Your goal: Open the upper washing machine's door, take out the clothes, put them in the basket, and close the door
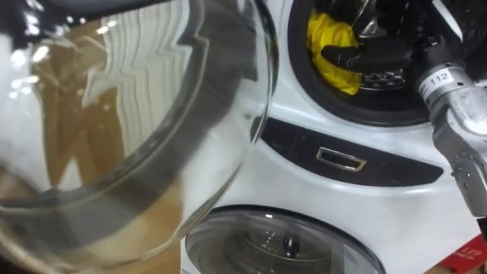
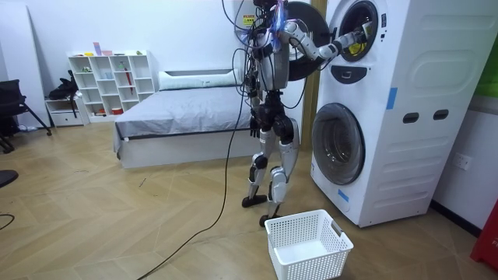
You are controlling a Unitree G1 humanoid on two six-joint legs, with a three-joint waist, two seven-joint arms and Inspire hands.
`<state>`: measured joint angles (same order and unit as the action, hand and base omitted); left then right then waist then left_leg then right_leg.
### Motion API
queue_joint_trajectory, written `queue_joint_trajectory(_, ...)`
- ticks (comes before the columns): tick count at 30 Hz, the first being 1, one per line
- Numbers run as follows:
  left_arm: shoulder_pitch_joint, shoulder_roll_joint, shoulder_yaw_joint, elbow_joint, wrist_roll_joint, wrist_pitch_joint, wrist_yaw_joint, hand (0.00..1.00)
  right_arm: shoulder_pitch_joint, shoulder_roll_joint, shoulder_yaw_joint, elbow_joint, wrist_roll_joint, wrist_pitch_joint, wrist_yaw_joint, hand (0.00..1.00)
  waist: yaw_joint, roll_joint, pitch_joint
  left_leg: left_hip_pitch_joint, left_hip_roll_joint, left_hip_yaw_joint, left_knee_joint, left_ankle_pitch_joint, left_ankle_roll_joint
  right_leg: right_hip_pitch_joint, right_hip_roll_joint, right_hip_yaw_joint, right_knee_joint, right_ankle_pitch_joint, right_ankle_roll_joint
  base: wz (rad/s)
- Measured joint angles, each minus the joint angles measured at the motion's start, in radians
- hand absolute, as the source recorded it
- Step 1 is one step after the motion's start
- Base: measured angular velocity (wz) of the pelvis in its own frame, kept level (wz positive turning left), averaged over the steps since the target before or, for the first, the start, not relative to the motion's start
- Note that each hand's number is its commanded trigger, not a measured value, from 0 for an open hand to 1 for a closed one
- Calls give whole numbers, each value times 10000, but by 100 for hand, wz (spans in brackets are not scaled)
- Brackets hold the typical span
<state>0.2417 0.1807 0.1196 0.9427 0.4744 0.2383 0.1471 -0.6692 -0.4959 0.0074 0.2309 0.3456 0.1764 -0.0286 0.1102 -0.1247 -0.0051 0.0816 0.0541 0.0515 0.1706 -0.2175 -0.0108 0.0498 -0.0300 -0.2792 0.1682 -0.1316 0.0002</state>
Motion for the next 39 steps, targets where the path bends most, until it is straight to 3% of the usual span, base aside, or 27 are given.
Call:
queue_joint_trajectory(6, 152, -57, 18, -19, -3, 29, -112, 0, -293, -456, -11, 414, -18, 56, 210, 0, -156, -34, 9, -57, -57, -20, 90, -2, -2, 5, -79, -229, 9, -114, -44, 0)
queue_joint_trajectory(13, 99, -31, 35, -16, -24, 77, -295, 0, -370, -511, 27, 719, 425, 330, 1307, 0, -216, -133, -8, -54, -66, -29, 87, -2, -2, 9, -61, -205, 2, -117, -47, 1)
queue_joint_trajectory(17, -78, 48, -60, -16, -26, 295, -321, 0, -372, -502, 507, 1358, 412, 477, 2223, 0, -198, -260, 30, -50, -56, -31, 87, -1, -2, 22, -56, -228, 2, -117, -47, 0)
queue_joint_trajectory(19, -199, 120, -59, -14, -27, 436, -331, 0, -382, -500, 593, 1455, 367, 653, 2595, 0, -162, -310, 13, -60, -48, -31, 78, -2, -2, 9, -53, -241, -1, -117, -47, 0)
queue_joint_trajectory(26, -529, 298, -263, 216, -98, 835, -475, 0, -400, -514, 680, 1956, -333, 784, 3729, 0, 65, -271, 42, 220, -39, -8, 9, -2, -3, 250, -39, -235, -8, -117, -47, -1)
queue_joint_trajectory(36, -800, 335, -261, 510, -119, 953, -478, 0, -361, -449, 789, 1893, -1508, 899, 4395, 0, 213, -275, 50, 317, -39, 5, -83, -8, -13, 334, -26, -245, -2, -114, -51, 0)
queue_joint_trajectory(37, -810, 335, -262, 511, -119, 984, -478, 0, -361, -449, 773, 1864, -1543, 939, 4429, 13, 217, -276, 50, 317, -37, 5, -84, -8, -13, 333, -24, -245, -2, -114, -51, 0)
queue_joint_trajectory(38, -824, 333, -262, 511, -120, 1027, -481, 0, -362, -449, 728, 1839, -1549, 1010, 4489, 76, 219, -276, 49, 318, -36, 5, -85, -8, -13, 333, -22, -245, -2, -114, -51, 0)
queue_joint_trajectory(39, -839, 333, -262, 515, -119, 1044, -489, 0, -362, -449, 668, 1835, -1552, 1046, 4568, 100, 226, -275, 49, 319, -35, 6, -85, -8, -13, 332, -21, -245, -3, -114, -51, 0)
